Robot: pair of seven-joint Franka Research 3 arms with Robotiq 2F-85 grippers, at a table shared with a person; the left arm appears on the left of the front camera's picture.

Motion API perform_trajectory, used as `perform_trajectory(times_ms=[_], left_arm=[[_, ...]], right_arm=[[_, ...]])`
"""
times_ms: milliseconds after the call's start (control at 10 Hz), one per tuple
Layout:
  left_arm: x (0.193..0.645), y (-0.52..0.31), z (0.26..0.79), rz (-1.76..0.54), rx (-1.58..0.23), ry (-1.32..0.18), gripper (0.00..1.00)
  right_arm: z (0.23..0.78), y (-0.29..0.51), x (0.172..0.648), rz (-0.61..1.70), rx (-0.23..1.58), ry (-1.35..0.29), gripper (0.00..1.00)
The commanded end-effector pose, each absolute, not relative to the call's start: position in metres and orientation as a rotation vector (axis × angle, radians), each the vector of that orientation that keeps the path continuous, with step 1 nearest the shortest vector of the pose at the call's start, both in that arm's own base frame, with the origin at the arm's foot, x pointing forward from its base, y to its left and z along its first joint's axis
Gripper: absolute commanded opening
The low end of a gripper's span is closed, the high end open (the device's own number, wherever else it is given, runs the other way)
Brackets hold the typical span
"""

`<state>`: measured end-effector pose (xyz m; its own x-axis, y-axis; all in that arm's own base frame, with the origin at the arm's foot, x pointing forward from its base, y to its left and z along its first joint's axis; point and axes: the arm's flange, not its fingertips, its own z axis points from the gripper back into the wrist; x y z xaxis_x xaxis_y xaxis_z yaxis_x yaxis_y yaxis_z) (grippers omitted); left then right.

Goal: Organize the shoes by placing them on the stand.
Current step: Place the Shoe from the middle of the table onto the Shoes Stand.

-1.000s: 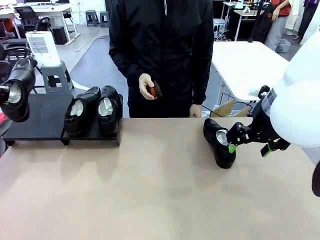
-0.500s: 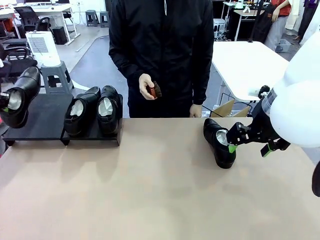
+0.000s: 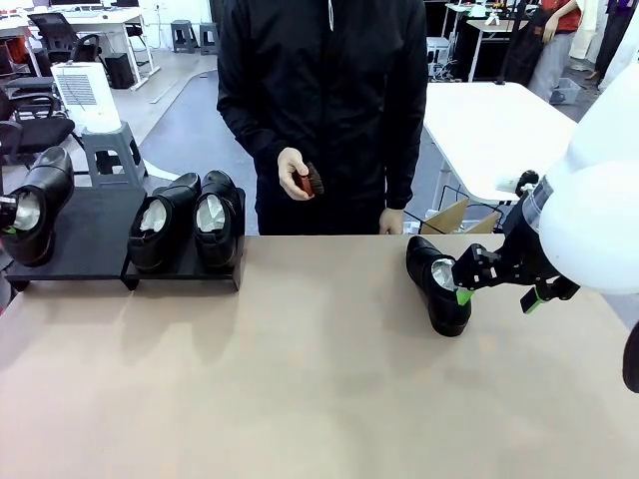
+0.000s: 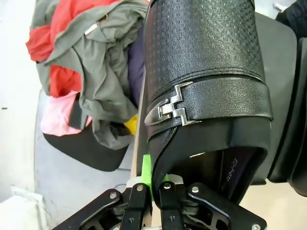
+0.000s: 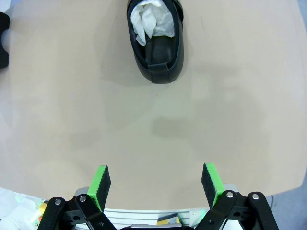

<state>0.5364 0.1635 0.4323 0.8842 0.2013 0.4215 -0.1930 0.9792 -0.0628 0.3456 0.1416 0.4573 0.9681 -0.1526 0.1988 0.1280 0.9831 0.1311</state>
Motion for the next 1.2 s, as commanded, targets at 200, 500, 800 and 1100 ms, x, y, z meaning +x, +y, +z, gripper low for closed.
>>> perform_trajectory(times_ms=[200,500,800,1100], left_arm=[[0.538,0.171,0.419,0.141,-0.063,-0.496,0.0],[0.54,0.173,0.414,0.139,-0.055,-0.52,0.0],[0.542,0.175,0.411,0.154,-0.058,-0.529,0.0],[0.543,0.176,0.418,0.155,-0.054,-0.537,0.0]], right_arm=[[0.458,0.141,0.347,-0.126,0.117,-0.221,1.0],[0.458,0.141,0.347,-0.126,0.117,-0.221,1.0],[0.458,0.141,0.347,-0.126,0.117,-0.221,1.0],[0.458,0.141,0.347,-0.126,0.117,-0.221,1.0]])
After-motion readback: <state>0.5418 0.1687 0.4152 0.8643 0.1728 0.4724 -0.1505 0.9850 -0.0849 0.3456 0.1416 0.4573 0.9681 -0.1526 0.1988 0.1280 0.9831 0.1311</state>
